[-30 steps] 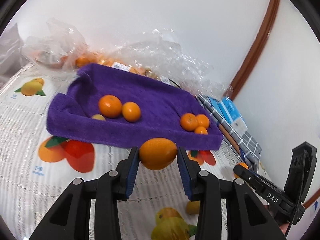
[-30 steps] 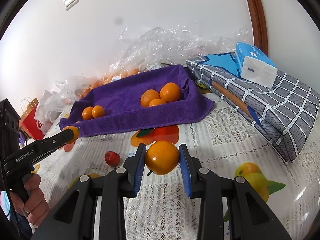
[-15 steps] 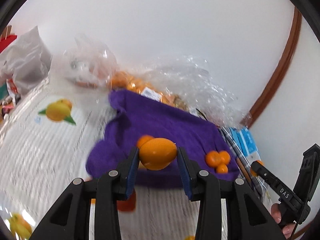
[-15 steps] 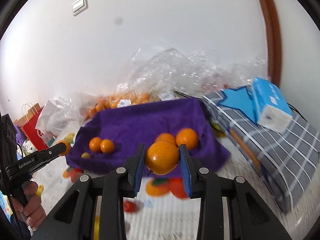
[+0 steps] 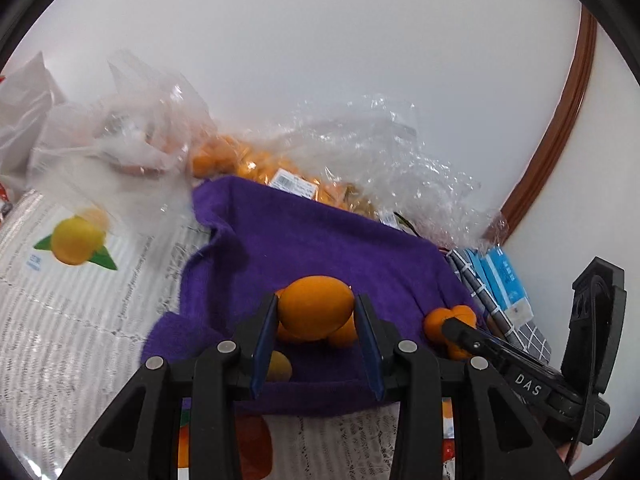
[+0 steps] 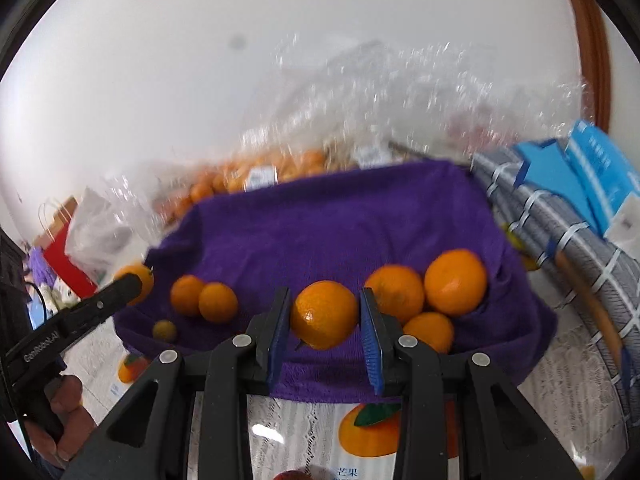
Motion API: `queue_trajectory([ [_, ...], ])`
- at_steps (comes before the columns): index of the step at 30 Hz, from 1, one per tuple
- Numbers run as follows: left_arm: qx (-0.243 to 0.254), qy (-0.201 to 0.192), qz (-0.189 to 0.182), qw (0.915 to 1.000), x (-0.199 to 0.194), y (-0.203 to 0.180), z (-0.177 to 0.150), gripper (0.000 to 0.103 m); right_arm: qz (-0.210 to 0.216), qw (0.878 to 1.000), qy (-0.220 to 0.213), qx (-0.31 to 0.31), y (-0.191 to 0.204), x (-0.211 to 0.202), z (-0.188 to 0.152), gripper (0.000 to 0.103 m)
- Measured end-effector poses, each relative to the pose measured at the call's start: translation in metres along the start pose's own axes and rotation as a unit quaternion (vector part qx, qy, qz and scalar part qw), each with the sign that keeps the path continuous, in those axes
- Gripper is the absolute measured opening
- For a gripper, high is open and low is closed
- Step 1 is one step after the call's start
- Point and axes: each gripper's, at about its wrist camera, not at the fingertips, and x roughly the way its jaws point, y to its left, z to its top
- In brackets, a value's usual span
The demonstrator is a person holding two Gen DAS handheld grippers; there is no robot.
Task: Organize fruits
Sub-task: 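Carry both held fruits over the purple towel and open both tools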
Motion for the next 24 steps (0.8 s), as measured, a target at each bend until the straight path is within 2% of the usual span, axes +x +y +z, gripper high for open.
queue_trajectory([
  [8,0.009,0.025,-0.009,0.9996,0.012,-0.004,-0.004,0.037,-0.003,1.0,0.014,-0.019,0.006,0.013,-0.006,0.033],
  [11,0.013,0.03,0.0,0.9994,0.016,-0.003,-0.005,0.037,-0.003,1.0,0.024,-0.011,0.002,0.018,-0.008,0.033],
  [24,0.019,0.051,0.012,0.9984,0.025,-0.004,-0.007,0.037,-0.015,1.0,0.023,-0.011,0.0,0.017,-0.011,0.035],
])
